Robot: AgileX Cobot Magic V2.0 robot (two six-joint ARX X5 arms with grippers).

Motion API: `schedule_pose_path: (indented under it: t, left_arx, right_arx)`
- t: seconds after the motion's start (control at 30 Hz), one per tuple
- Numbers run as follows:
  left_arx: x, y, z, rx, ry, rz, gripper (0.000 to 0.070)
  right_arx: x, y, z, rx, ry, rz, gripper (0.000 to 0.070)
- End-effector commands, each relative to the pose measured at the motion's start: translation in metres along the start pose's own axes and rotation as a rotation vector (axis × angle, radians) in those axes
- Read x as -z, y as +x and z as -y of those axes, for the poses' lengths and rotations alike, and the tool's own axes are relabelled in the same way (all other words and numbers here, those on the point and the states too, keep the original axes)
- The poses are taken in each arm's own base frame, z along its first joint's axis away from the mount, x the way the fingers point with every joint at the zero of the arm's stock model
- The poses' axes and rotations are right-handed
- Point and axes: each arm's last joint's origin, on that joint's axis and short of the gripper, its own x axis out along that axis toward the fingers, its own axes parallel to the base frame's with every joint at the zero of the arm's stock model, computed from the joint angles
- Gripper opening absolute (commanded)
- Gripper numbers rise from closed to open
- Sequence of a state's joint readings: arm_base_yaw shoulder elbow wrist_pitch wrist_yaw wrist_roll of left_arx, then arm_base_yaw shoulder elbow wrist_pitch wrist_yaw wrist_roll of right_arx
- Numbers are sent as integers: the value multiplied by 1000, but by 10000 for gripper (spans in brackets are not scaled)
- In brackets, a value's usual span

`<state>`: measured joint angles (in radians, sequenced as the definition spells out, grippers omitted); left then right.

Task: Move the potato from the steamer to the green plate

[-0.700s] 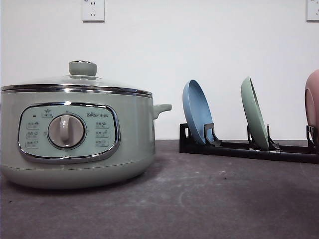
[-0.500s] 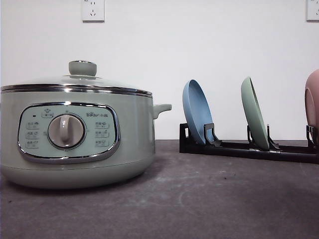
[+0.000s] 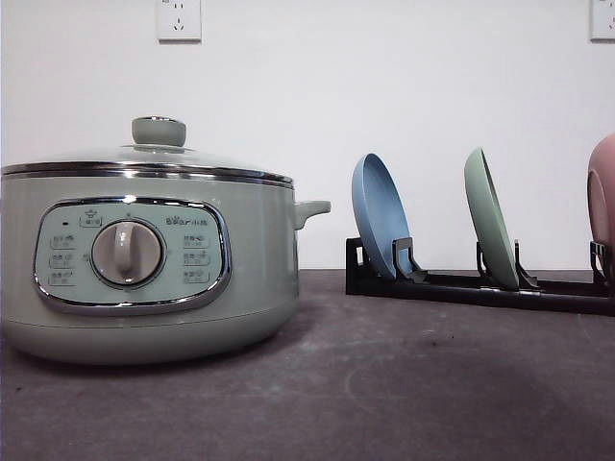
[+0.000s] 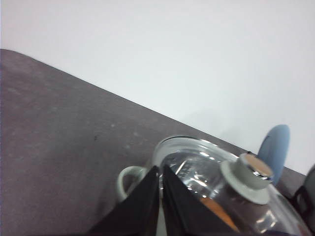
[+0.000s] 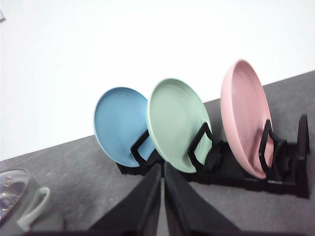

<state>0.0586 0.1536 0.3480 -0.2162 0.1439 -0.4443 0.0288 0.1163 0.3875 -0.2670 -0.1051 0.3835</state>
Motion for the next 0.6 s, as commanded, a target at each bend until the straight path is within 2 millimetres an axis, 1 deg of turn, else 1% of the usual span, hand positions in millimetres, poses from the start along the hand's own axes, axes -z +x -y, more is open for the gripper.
schedule_pose_path:
  t: [0.0, 0.13, 0.33, 0.43, 0.57]
  left_arx:
    - [-15, -1, 8, 20, 46, 0, 2]
    - [-38, 4, 20, 61, 108, -83, 2]
    - [-69, 17, 37, 154, 171, -239, 2]
    - [-81, 24, 43, 198, 201, -323, 1]
    - [-92, 32, 50, 261, 218, -428, 1]
  right_arx:
    - [-15, -2, -7, -7, -44, 15, 0]
    - [-43, -2, -18, -18, -109, -35, 0]
    - [-73, 6, -32, -53, -187, -184, 0]
    - [-86, 13, -38, -92, -219, -272, 0]
    - [-96, 23, -43, -154, -256, -394, 0]
